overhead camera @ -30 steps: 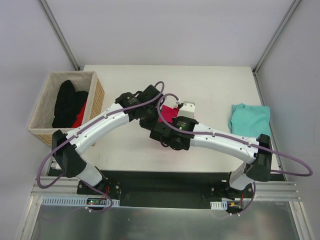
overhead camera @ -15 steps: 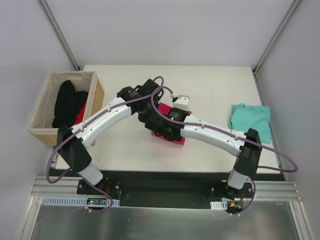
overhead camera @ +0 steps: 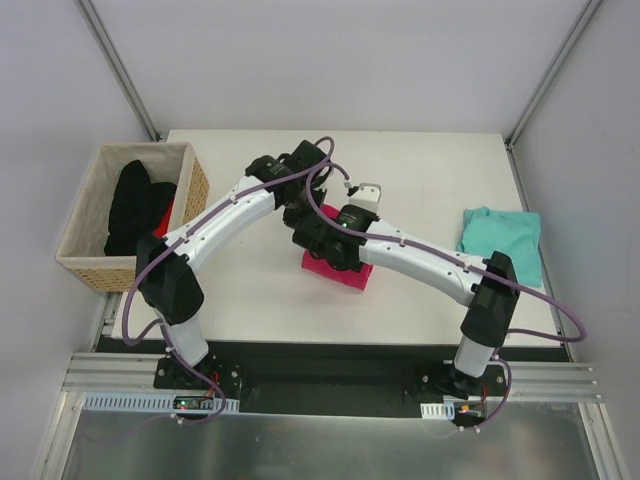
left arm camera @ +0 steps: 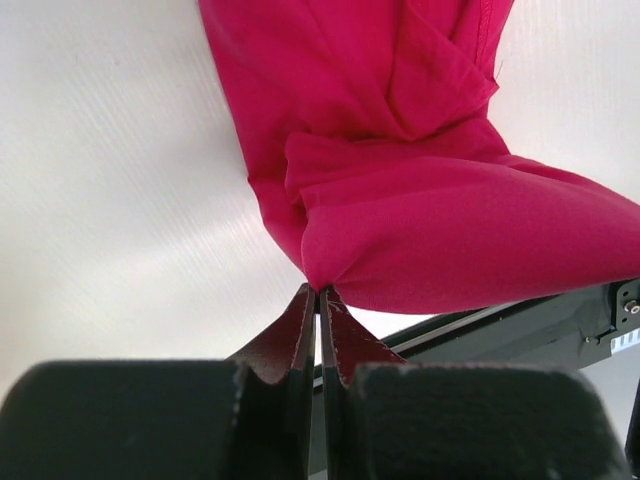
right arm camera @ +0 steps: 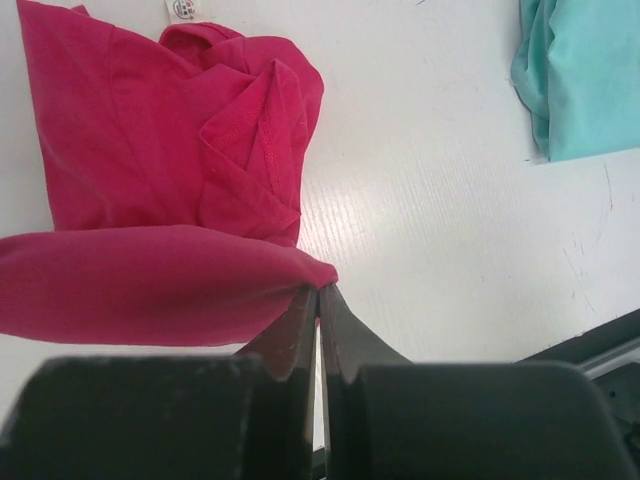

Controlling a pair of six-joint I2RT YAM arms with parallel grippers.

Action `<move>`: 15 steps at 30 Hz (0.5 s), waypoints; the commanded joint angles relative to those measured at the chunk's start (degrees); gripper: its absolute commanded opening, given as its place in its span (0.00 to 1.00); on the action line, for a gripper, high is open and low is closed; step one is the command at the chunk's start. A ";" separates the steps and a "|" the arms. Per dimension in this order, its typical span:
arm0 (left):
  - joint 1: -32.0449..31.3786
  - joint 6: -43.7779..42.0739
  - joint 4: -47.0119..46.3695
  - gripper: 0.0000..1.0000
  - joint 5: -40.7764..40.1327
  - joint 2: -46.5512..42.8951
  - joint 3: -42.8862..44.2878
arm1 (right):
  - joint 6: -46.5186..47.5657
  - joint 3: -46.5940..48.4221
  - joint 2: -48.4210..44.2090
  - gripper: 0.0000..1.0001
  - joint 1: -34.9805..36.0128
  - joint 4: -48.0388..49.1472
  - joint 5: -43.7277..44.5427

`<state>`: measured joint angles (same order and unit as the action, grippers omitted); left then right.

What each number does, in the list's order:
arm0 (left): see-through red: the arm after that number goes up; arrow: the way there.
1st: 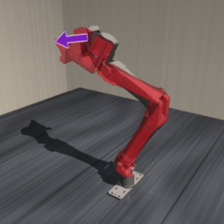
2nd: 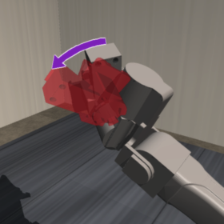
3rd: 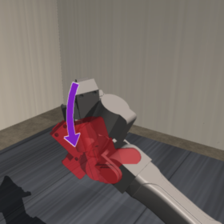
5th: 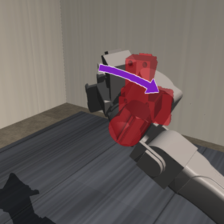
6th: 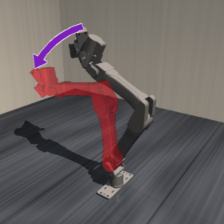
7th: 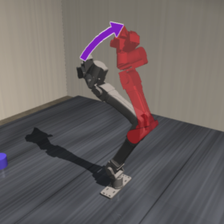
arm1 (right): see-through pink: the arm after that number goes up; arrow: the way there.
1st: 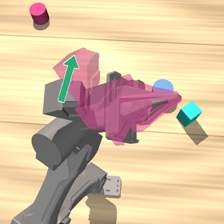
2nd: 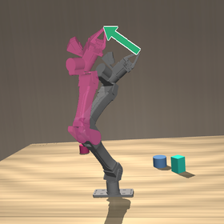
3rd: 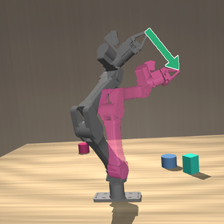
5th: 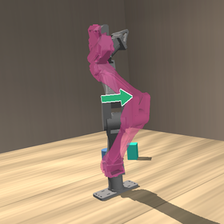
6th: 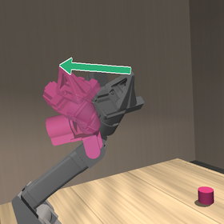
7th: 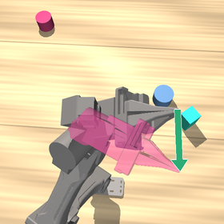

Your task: Fold and stack the t-shirts

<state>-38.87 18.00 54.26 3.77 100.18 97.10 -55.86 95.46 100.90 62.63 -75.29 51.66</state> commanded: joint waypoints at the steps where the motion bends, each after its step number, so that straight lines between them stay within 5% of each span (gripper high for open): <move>1: 0.99 -2.53 0.58 0.00 0.80 2.29 3.97 | 1.80 1.75 0.44 0.01 -1.46 -4.26 2.48; 15: 5.03 -4.81 0.67 0.00 2.21 6.34 8.63 | 8.30 4.55 2.98 0.01 -6.47 0.49 2.22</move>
<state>-35.83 15.66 53.93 6.22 106.19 102.74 -50.50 97.19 103.37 57.45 -73.01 51.66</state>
